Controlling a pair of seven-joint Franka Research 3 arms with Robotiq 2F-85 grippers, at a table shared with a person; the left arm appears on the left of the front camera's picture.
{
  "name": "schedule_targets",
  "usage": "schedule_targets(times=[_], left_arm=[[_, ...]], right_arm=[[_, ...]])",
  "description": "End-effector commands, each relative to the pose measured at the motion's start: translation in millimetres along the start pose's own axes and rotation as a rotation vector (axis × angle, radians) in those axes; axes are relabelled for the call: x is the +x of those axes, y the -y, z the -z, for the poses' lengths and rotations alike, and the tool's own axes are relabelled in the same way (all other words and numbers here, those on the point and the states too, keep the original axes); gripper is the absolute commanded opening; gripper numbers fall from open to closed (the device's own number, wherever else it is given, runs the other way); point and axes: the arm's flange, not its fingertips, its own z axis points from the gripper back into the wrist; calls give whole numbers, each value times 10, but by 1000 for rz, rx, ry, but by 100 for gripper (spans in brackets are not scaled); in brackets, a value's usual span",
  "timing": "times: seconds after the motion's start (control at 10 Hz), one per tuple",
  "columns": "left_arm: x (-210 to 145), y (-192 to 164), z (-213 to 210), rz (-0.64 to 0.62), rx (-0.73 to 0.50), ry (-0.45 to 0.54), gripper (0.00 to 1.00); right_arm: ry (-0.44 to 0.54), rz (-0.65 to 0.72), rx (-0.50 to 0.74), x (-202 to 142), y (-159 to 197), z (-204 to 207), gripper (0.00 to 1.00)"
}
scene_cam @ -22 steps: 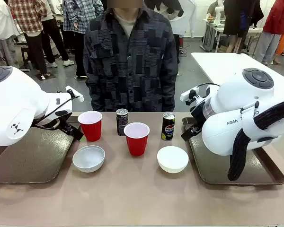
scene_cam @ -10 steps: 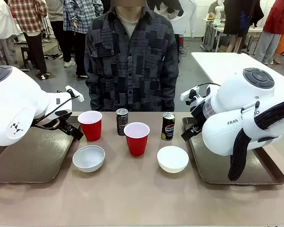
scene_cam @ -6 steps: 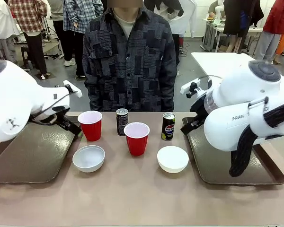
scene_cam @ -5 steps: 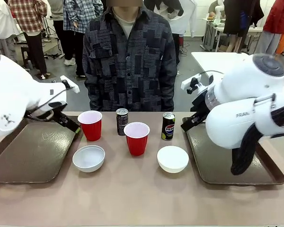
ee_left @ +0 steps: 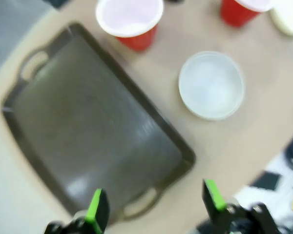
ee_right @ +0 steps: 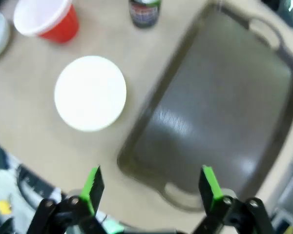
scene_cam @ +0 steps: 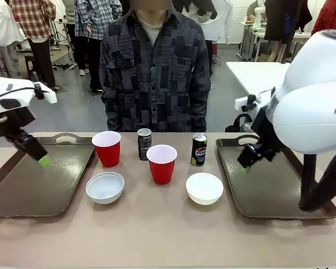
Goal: Prepare tableware on both trays.
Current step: Pick up a Picnic Bowl from the table and place it on a Handle tray.
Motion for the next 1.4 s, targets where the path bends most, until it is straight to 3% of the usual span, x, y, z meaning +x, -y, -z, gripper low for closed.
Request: schedule_targets(times=[0.0, 0.1, 0.3, 0.4, 0.5, 0.7, 0.9, 1.1, 1.3], left_arm=[[-673, 316, 337, -118, 61, -35, 100], [0, 0, 0, 0, 0, 0, 100], [0, 0, 0, 0, 0, 0, 100], [-61, 22, -45, -36, 12, -31, 100], [-181, 127, 3, -17, -26, -49, 100], [-479, 361, 55, -19, -107, -94, 100], [-553, 422, 88, -39, -129, -89, 100], [-539, -125, 83, -192, -189, -6, 100], [-841, -815, 144, -320, -368, 33, 100]], right_arm=[[-82, 68, -88, -1202, -153, 496, 100], [0, 0, 0, 0, 0, 0, 100], [0, 0, 0, 0, 0, 0, 100], [-52, 32, -24, -68, -5, -1, 100], [-74, -41, -15, -242, -99, 49, 100], [-85, -36, 30, -550, -141, 174, 100], [-93, 0, 67, -635, -19, 293, 100], [-8, 139, 156, -769, 503, 171, 100], [156, 335, 410, -1358, 1336, 41, 100]])
